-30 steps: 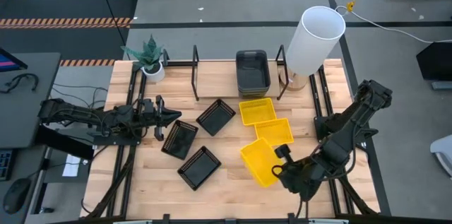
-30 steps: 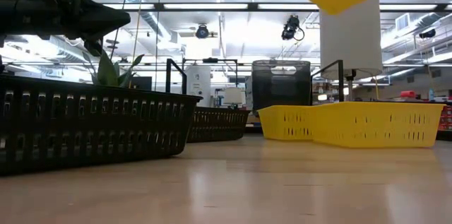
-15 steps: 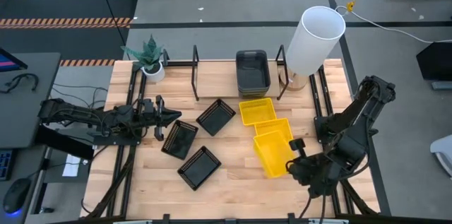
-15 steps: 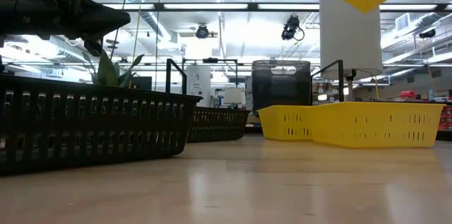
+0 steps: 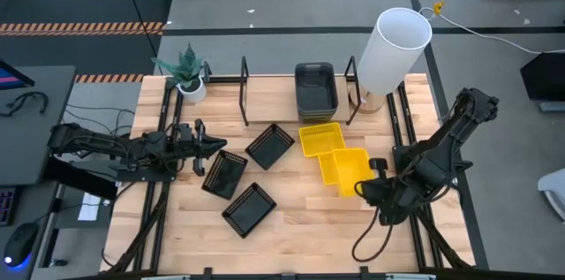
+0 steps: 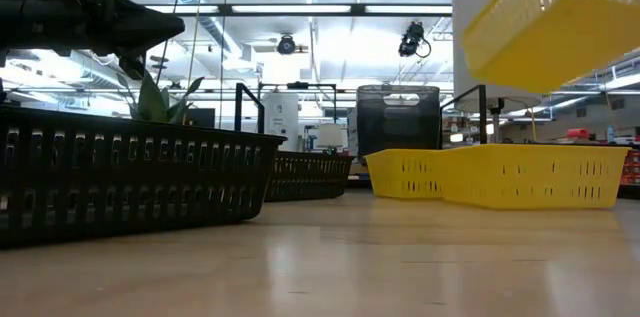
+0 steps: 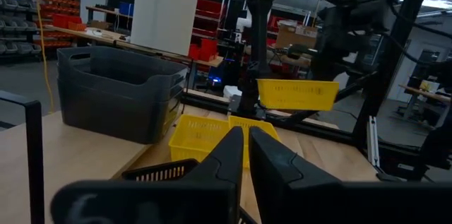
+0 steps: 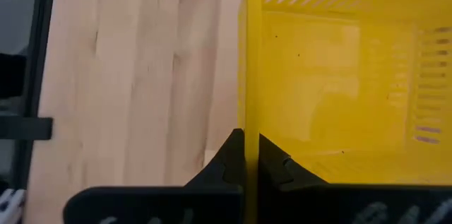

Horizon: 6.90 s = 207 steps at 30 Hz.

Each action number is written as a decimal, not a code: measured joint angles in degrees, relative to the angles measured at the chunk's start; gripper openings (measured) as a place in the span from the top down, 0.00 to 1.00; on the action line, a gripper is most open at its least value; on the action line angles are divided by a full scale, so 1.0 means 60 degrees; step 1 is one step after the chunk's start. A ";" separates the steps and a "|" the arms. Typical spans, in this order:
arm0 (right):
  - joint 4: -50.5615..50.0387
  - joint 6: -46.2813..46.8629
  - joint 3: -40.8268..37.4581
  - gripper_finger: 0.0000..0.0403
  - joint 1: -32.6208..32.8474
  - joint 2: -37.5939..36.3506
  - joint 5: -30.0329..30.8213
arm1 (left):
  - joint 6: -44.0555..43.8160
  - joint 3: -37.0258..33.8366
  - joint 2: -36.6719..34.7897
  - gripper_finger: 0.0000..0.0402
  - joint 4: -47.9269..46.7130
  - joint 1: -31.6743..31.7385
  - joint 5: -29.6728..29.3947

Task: Stack baskets on shelf by color
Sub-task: Stack the left yellow bin on the bottom right yellow bin, then stack the top yellow bin on the bottom yellow bins

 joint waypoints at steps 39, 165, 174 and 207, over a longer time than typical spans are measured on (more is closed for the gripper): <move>-0.0234 0.5317 -0.0033 0.99 -0.3792 -0.0720 -0.0904 | 0.0000 0.0001 0.0004 0.93 0.0000 0.0000 0.0000; 0.0138 0.6796 0.1786 0.81 -0.4353 0.3532 -0.0222 | 0.0000 0.0000 0.0000 0.91 -0.0001 0.0000 0.0000; -0.0292 0.6565 0.1786 0.81 -0.4349 0.3532 -0.0400 | 0.0001 -0.0002 0.0001 0.91 0.0000 0.0000 0.0000; -0.0216 0.4924 0.1786 0.81 -0.4187 0.3615 -0.0305 | 0.0000 0.0001 0.0000 0.90 0.0000 0.0000 0.0000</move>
